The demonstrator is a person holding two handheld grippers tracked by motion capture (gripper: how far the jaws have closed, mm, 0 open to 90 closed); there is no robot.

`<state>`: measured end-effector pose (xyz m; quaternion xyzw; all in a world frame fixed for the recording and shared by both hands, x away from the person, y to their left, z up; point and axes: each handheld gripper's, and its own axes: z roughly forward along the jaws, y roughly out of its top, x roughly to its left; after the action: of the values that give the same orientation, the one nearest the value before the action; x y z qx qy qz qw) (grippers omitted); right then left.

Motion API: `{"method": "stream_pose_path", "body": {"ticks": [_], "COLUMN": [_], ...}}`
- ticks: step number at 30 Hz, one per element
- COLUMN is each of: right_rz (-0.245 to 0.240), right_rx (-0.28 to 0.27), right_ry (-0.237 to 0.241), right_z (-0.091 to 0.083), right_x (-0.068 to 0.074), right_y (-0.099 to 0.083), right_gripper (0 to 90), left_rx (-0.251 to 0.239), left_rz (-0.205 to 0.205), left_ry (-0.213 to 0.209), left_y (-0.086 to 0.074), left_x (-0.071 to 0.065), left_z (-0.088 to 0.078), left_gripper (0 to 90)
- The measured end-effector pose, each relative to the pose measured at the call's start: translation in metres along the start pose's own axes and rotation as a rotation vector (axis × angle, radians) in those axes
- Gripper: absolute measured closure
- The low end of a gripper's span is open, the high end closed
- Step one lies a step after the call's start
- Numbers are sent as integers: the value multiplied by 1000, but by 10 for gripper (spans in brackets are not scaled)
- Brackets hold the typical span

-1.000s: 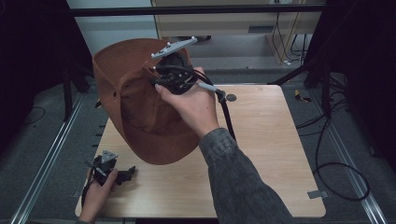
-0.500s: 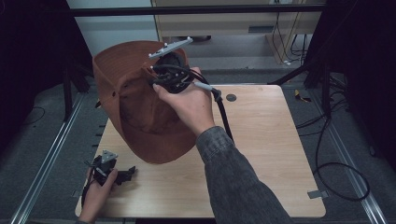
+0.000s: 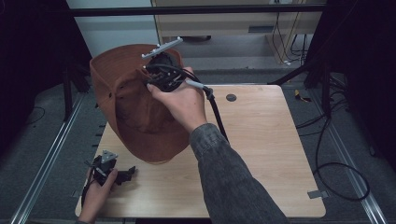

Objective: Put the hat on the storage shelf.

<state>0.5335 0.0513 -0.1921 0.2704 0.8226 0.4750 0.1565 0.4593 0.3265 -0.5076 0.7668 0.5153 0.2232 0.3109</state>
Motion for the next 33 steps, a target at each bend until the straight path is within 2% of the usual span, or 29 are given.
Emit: {"method": "stream_pose_path", "body": {"ticks": [12, 33], "right_rz": [12, 12], "right_rx": [42, 81], "right_ry": [1, 9], "right_z": [23, 41], "right_x": [-5, -3], "right_y": [-3, -11], "right_gripper": [882, 863], "left_rx": [0, 4], "left_rz": [1, 5], "left_ry": [-2, -3], "left_y": [0, 0], "left_x": [0, 0], "left_z": [0, 0], "left_gripper": [0, 0]}}
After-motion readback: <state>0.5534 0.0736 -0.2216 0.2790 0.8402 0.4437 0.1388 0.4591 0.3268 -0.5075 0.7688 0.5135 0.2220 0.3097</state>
